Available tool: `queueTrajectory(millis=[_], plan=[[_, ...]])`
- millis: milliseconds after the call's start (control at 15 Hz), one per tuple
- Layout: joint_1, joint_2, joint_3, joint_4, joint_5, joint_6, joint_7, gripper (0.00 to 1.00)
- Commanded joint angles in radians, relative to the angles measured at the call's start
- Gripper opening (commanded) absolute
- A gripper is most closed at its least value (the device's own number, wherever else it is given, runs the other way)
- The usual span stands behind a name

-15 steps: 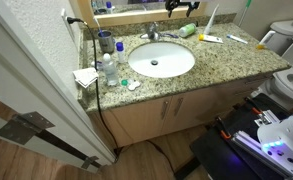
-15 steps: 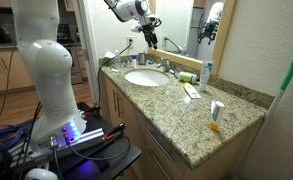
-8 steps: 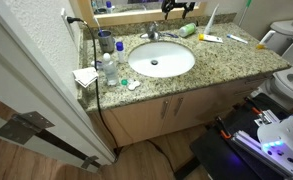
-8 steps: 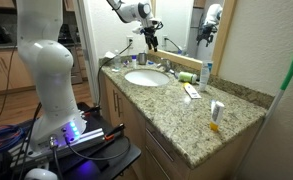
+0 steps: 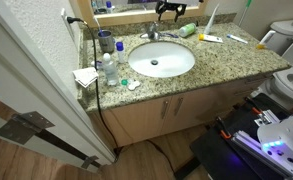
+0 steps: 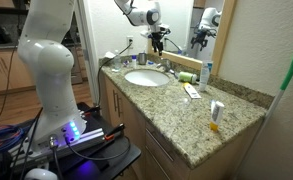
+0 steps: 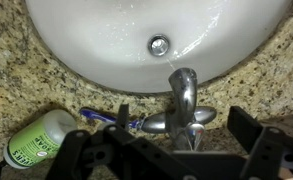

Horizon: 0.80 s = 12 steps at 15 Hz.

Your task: Turn on the faucet of the hand sink.

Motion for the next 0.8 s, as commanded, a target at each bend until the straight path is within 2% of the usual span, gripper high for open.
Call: queueTrajectory(millis=[0, 67, 467, 600, 667, 733], plan=[[0.025, 0.007, -0.027, 0.011, 0.015, -0.002, -0.005, 1.00], [0.037, 0.022, -0.044, 0.018, -0.033, -0.020, -0.013, 1.00], [0.043, 0.186, -0.055, 0.201, -0.018, -0.044, -0.049, 1.00], [0.055, 0.233, -0.068, 0.256, -0.019, -0.004, -0.020, 1.00], [0.052, 0.172, -0.065, 0.168, -0.011, -0.006, -0.028, 1.00], [0.055, 0.194, -0.068, 0.196, -0.010, -0.005, -0.027, 1.00]])
